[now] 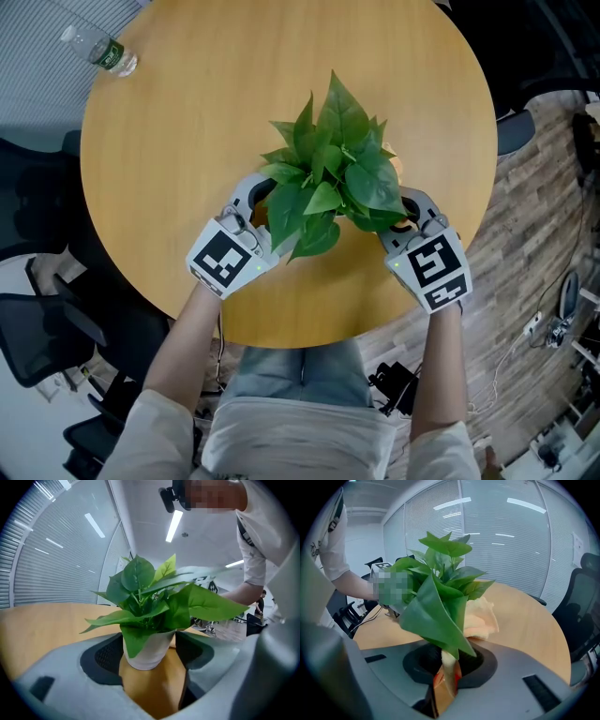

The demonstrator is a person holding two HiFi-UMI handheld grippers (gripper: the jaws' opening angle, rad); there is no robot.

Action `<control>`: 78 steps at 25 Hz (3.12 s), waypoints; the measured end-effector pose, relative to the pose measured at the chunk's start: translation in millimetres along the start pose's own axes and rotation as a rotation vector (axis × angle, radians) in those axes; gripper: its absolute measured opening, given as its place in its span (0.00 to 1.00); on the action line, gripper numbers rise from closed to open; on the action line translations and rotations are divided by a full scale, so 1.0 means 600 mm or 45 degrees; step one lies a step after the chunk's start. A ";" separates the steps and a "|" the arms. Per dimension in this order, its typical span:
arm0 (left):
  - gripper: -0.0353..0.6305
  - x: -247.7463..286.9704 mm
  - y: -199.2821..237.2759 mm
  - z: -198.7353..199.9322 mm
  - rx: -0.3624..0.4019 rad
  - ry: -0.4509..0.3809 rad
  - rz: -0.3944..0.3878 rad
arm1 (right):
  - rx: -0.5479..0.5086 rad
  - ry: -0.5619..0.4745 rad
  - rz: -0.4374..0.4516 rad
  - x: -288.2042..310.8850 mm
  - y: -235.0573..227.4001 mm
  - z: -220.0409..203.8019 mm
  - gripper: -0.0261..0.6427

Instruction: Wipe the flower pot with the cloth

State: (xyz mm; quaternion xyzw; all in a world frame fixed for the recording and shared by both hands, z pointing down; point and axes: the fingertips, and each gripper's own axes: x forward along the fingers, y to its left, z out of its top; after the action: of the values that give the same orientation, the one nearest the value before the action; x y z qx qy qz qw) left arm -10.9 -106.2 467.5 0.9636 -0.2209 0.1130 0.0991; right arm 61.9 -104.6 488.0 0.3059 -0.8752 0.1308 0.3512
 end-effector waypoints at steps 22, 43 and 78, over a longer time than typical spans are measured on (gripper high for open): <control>0.59 0.015 -0.013 0.003 -0.050 -0.037 0.243 | -0.069 0.063 0.069 0.013 0.113 -0.020 0.12; 0.74 0.028 0.003 0.008 0.062 0.012 -0.265 | -0.026 0.024 0.087 0.010 0.109 -0.025 0.12; 0.73 0.024 -0.003 0.010 -0.102 -0.052 0.289 | 0.103 0.037 -0.067 -0.010 0.012 -0.032 0.12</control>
State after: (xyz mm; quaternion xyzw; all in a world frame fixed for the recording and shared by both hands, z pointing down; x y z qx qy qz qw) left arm 3.9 -111.7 465.3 0.9298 -0.3349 0.0950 0.1195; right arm 71.2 -87.9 497.7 0.3407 -0.8557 0.1612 0.3545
